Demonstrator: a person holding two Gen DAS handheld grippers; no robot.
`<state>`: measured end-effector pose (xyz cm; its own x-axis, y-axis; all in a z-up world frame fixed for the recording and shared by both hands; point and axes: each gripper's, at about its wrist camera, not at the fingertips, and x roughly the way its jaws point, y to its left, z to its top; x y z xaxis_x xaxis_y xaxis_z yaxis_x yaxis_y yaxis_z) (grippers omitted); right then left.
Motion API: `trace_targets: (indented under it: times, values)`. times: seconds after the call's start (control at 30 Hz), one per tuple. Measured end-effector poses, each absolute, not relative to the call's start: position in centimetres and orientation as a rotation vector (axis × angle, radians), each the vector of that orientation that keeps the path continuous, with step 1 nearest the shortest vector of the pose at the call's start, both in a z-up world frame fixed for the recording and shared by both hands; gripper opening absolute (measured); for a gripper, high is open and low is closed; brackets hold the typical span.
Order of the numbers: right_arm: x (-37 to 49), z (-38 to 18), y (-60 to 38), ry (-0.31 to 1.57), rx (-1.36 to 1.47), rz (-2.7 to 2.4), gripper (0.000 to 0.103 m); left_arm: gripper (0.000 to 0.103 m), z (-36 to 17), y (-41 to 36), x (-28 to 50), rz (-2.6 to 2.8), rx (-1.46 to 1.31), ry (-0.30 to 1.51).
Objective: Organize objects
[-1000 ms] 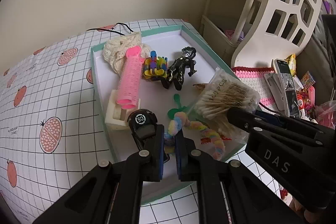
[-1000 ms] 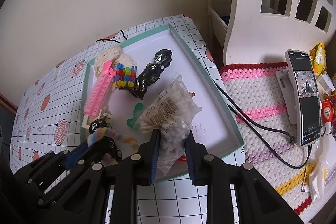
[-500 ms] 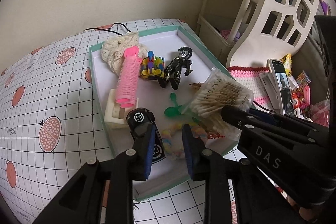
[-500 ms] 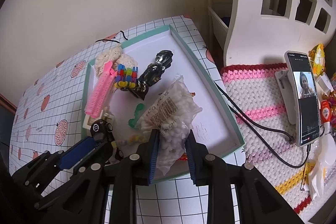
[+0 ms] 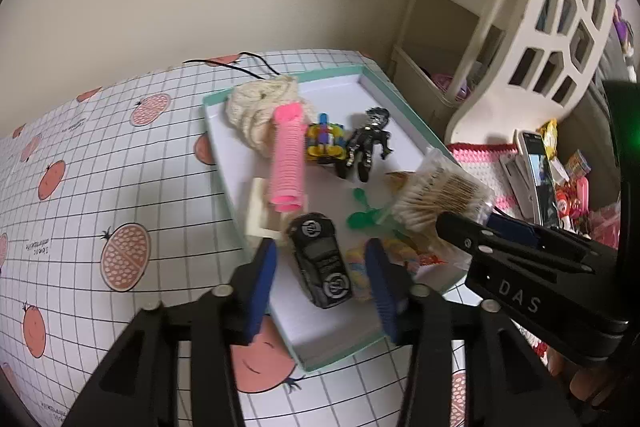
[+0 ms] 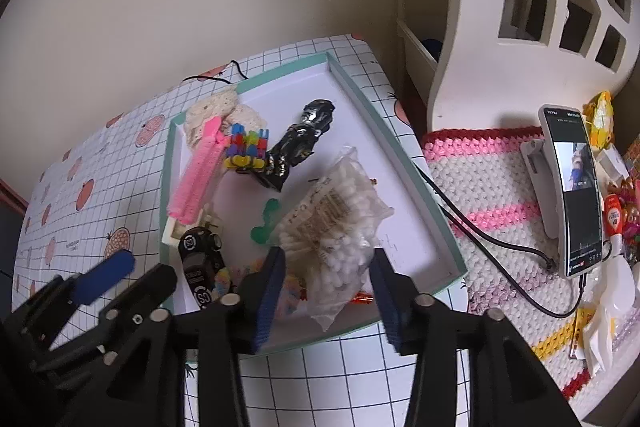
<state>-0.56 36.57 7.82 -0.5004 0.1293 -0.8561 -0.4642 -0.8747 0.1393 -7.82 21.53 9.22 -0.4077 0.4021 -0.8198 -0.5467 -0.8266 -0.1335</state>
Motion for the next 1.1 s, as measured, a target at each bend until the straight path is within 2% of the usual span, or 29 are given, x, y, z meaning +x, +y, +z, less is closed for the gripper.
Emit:
trace_targets:
  times: [0.07,0.17,0.27,0.37,0.47,0.6,0.73,0.83,1.1]
  values:
    - [-0.7,7.9,36.2,0.498,-1.327,2.405,0.059,0.055,9.3,20.9,-8.1,2.249,-1.245,0.207]
    - [-0.8,7.9,35.8,0.485,-1.326,2.405,0.062,0.064,9.5,19.7,-8.6,2.279,-1.253,0.201]
    - [-0.9,7.9,35.2,0.480,-1.326,2.412,0.070,0.067,9.6,18.2,-9.3,2.307,-1.265,0.186]
    - [-1.0,7.9,34.6,0.464,-1.328,2.411,0.072,0.075,9.6,16.6,-10.1,2.333,-1.280,0.166]
    - [-1.1,7.8,34.2,0.466,-1.331,2.411,0.080,0.075,9.7,14.8,-10.8,2.365,-1.294,0.141]
    - [-1.3,7.6,33.4,0.456,-1.335,2.403,0.086,0.084,9.4,12.8,-11.6,2.391,-1.322,0.086]
    - [-1.5,7.6,32.5,0.428,-1.341,2.405,0.099,0.085,9.3,11.6,-11.9,2.403,-1.331,0.064]
    - [-1.6,7.7,32.0,0.413,-1.344,2.406,0.102,0.096,9.5,10.8,-12.0,2.425,-1.317,0.069]
    - [-1.5,8.0,30.3,0.383,-1.349,2.405,0.103,0.096,10.3,8.2,-12.0,2.475,-1.282,0.033]
